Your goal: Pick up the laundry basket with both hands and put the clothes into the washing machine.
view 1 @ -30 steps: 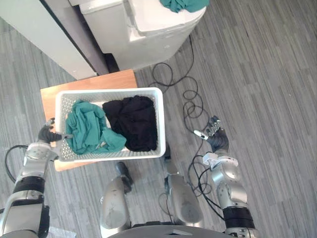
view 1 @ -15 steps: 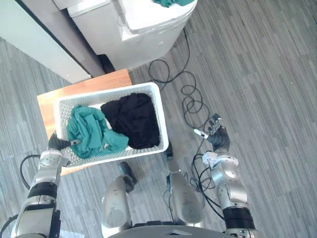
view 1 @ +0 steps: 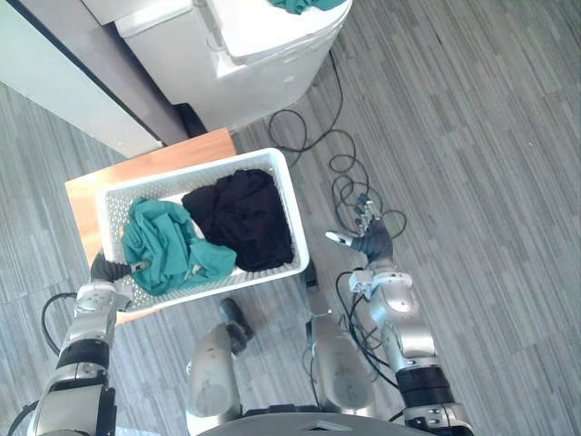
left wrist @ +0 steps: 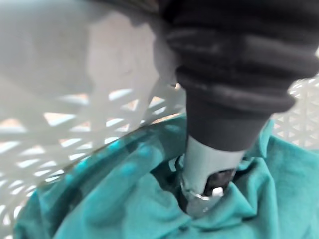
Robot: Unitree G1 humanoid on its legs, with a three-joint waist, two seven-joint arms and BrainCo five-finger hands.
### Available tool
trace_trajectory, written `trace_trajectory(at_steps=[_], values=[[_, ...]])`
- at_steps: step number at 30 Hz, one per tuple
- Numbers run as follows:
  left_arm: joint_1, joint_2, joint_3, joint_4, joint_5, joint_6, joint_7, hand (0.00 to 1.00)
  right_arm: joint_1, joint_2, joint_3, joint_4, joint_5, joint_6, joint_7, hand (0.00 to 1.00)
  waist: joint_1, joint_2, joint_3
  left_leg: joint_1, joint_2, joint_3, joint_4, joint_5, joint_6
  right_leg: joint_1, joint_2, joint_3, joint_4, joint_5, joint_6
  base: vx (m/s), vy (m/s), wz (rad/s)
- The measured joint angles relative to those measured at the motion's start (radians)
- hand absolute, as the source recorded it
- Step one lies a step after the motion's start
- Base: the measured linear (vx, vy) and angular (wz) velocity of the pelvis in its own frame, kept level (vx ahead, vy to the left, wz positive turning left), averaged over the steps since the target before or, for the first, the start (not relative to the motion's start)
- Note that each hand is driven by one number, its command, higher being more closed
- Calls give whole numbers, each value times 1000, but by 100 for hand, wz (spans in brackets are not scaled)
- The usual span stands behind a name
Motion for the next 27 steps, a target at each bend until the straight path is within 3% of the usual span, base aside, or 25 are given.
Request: trace_trajectory(at_steps=[8, 22, 27], values=[[-1, -17, -3, 2, -3, 0, -1, 0, -96, -31, 76, 36, -98, 0, 26, 0, 5, 0, 0, 8, 0, -7, 3, -1, 1, 14, -3, -4, 0, 2, 4, -42, -65, 2], [-66, -30, -43, -1, -40, -17, 0, 0, -332, -52, 98, 443, -140, 26, 61, 0, 28, 5, -1, -42, -2, -62, 20, 12, 10, 5, -10, -44, 0, 10, 14, -41, -65, 11], [-92, -44, -61, 2, -64, -21, 0, 0, -422, -71, 99, 509, -141, 27, 61, 0, 36, 27, 4, -67, -9, -79, 19, 24, 15, -10, -17, -52, 0, 22, 15, -58, -58, 11]])
